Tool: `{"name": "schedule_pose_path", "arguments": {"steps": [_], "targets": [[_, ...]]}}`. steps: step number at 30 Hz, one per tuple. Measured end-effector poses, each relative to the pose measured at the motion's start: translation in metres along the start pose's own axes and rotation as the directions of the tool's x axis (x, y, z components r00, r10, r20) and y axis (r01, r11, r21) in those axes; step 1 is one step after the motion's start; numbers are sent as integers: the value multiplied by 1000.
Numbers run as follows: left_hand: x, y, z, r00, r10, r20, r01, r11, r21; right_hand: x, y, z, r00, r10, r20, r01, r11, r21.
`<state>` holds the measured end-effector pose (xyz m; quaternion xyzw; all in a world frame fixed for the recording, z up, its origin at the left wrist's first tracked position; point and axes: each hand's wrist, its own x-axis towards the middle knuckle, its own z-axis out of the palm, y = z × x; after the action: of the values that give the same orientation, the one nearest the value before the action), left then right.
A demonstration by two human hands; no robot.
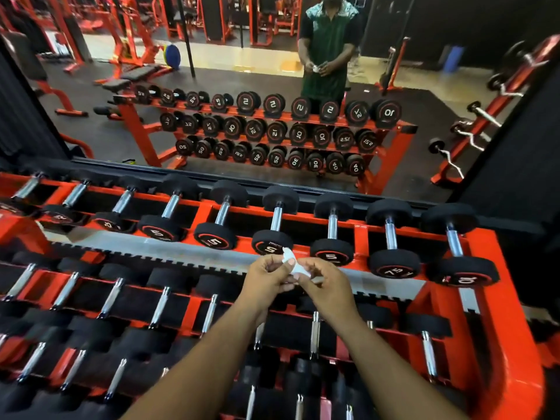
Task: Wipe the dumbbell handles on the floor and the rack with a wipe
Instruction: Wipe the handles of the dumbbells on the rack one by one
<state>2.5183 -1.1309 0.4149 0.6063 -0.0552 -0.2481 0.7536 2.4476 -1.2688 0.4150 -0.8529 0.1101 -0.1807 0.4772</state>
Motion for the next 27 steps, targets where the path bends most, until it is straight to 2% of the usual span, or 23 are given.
{"name": "schedule_pose_path", "arguments": {"steps": [2,5,9,12,14,16,19,22,23,25,27], "targets": [[-7,0,-6,1000,11,21,-11,1000,-24,-8,-8,-1,999,36,-16,-34,996,86],[-14,2,-14,998,28,48,-27,999,-28,-18,-16,-8,988,148,39,-153,952,264],[-21,3,-11,998,46,51,-47,999,10,-24,-18,-21,962,266,62,-262,834,485],[-23,4,-6,998,50,40,-52,998,44,-22,-18,-31,922,384,38,-317,698,642],[-24,3,0,998,52,42,-55,995,87,-18,-15,-39,881,474,14,-342,614,711],[-25,0,5,996,31,80,-43,987,155,-15,-12,-47,851,526,-4,-355,579,735],[-26,-4,26,988,-46,146,9,970,244,-12,-2,-63,855,515,-54,-351,653,671],[-26,-6,56,968,-137,209,106,983,153,-11,11,-83,906,409,-108,-296,795,529],[-24,-6,67,966,-155,207,129,983,131,-11,15,-90,922,373,-107,-281,832,479],[-19,-11,91,977,-143,160,111,974,195,-9,25,-107,934,343,-99,-275,868,412],[-15,-16,114,988,-96,118,66,970,233,-5,36,-124,923,366,-120,-288,863,416]]}}
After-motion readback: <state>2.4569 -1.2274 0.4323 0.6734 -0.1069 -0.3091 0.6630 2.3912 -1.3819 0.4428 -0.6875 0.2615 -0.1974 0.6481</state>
